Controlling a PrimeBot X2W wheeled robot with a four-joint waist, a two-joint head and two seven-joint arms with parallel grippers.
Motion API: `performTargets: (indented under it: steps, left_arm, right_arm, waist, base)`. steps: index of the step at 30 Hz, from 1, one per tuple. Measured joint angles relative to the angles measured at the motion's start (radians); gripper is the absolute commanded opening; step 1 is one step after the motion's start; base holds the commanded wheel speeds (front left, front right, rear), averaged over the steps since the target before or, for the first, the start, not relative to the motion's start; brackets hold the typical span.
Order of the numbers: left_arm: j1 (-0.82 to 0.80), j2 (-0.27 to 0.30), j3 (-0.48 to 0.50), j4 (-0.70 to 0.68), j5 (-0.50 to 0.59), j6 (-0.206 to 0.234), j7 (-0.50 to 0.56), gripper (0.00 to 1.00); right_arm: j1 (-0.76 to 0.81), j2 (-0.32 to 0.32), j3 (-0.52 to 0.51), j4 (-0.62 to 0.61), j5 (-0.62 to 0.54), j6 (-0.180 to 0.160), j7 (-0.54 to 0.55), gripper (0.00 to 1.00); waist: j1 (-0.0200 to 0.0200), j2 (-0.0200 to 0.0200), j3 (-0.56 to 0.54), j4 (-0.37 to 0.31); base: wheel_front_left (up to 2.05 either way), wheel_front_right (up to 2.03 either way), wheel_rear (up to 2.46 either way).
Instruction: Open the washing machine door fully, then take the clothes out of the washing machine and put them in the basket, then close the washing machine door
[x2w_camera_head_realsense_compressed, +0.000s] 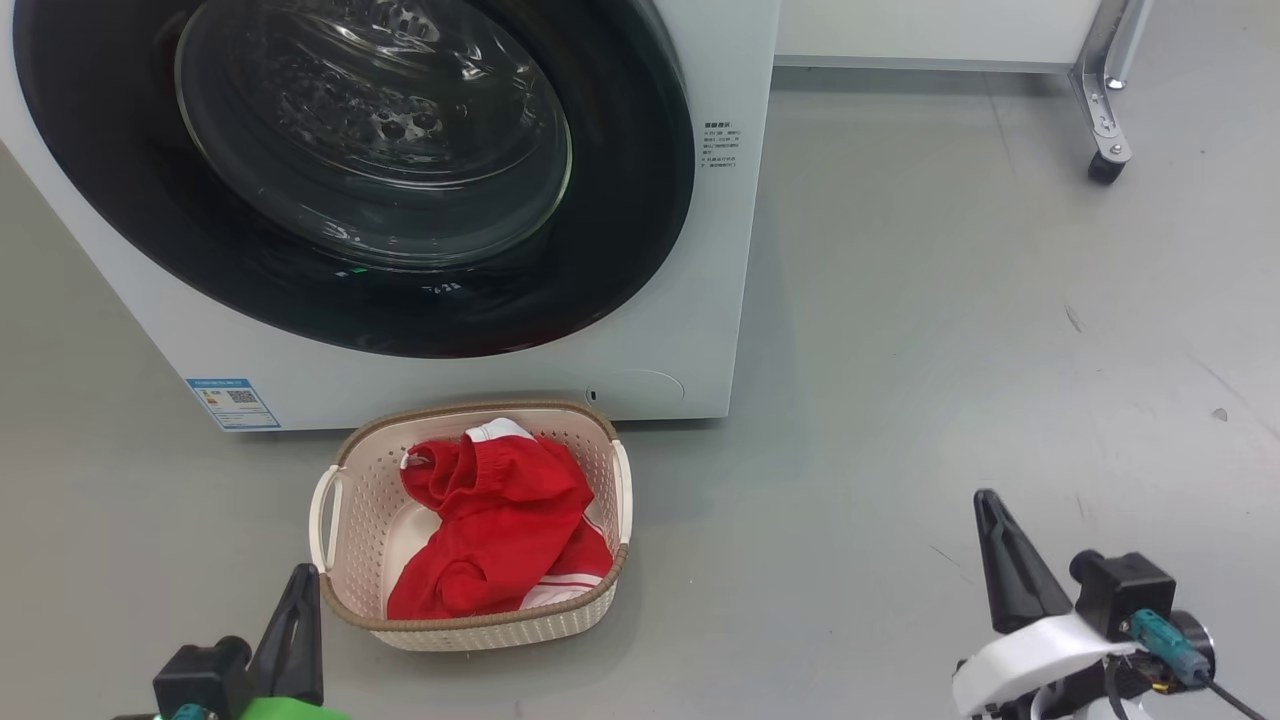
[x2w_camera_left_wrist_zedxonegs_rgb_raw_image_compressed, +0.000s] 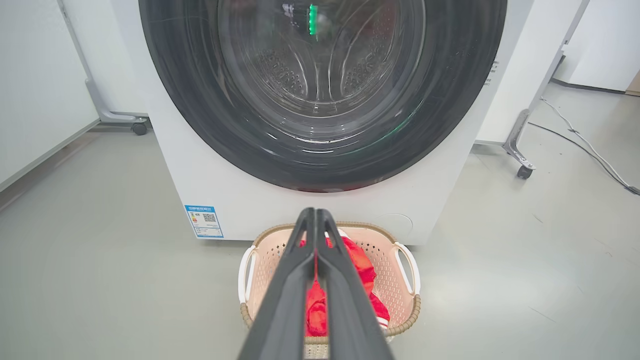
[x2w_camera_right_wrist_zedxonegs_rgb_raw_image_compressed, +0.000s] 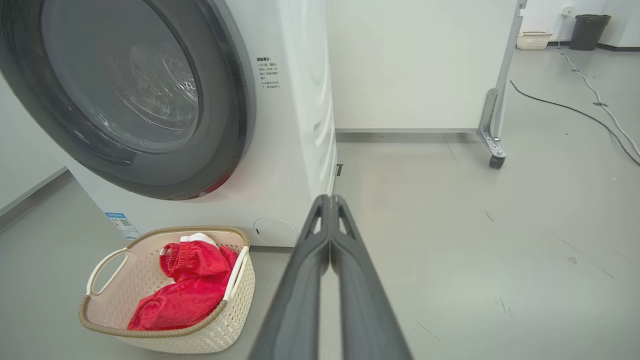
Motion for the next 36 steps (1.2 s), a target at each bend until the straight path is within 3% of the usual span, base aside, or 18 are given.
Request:
performTargets:
  steps: [6,36]
  left_arm:
    - [-0.001,-0.003,0.019,0.026,-0.035,0.0,0.023,0.0]
    - [-0.052,-0.002,0.072,0.057,-0.427,-0.01,0.169,0.0]
  right_arm:
    - [0.011,0.003,-0.003,0.011,0.029,0.0,0.009,0.0]
    - [-0.008,0.004,-0.076,0.016,0.436,0.018,0.118,0.0]
  waist:
    - [0.0,0.0,-0.001,-0.003]
    - [0.0,0.0,-0.014,-0.02]
  base:
    - [0.0,0.0,0.0]
    - [0.0,0.0,0.0]
